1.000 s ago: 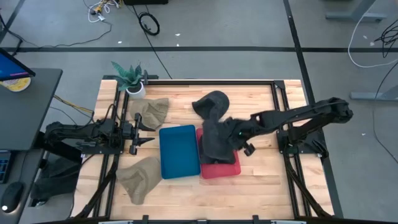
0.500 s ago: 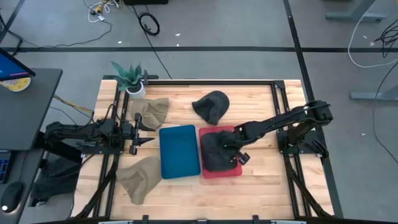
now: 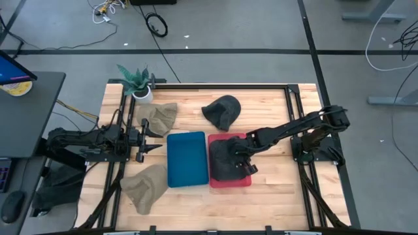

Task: Pick & Place hat
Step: Put the right black cap into the pink bin, then put the black cap into the pink bin

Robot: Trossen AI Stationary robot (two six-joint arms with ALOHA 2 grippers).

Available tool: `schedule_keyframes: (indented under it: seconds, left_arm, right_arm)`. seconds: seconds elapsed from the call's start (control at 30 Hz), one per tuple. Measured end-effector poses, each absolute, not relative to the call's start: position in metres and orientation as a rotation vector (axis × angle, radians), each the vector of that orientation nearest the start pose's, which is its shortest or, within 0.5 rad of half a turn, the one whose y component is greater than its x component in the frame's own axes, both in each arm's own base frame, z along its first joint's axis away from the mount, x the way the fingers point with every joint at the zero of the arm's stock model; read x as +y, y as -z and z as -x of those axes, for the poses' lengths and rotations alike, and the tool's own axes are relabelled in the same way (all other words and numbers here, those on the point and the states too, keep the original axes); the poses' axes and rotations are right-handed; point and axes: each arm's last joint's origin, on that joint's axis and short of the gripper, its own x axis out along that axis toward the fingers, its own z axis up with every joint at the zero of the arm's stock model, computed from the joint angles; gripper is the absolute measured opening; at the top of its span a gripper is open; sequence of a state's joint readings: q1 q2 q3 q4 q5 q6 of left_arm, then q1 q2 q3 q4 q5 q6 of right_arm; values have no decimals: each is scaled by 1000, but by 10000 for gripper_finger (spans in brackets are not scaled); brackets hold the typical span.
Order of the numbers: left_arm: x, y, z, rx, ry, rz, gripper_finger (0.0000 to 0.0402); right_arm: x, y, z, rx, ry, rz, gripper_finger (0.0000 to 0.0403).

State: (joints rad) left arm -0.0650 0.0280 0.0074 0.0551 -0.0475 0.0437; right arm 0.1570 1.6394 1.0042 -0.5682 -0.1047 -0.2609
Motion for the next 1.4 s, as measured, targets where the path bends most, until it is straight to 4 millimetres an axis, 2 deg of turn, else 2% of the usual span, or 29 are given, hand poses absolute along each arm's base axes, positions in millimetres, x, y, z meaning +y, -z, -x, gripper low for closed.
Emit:
schedule_keyframes:
  seconds: [0.27, 0.47, 0.6, 0.7, 0.83, 0.93, 1.1, 1.23, 1.4]
  left_arm:
    - [-5, -169, -99, -35, 17, -42, 170]
    - [-5, -169, -99, -35, 16, -42, 170]
    - [-5, -169, -99, -34, 17, -42, 170]
    - [-5, -169, -99, -35, 17, -42, 170]
    - [-5, -169, -99, -35, 17, -42, 170]
    - [-5, -169, -99, -35, 16, -42, 170]
    - [-5, -169, -99, -35, 16, -42, 170]
    - [-5, -169, -99, -35, 17, -42, 170]
    - [-5, -169, -99, -35, 16, -42, 170]
  right_arm:
    - [49, -195, -296, 1141, -326, 188, 148]
    - [47, -227, -290, 1014, -270, 168, 214]
    - [41, -248, -288, 878, -100, 243, 238]
    - [34, -267, -291, 723, 165, 270, 241]
    - [24, -293, -297, 473, 458, 217, 234]
    - [21, -309, -302, 304, 516, 152, 228]
    - [20, -323, -308, 139, 524, 85, 222]
    - [10, -322, -309, 140, 555, 48, 217]
    - [-17, -306, -304, 237, 694, -121, 207]
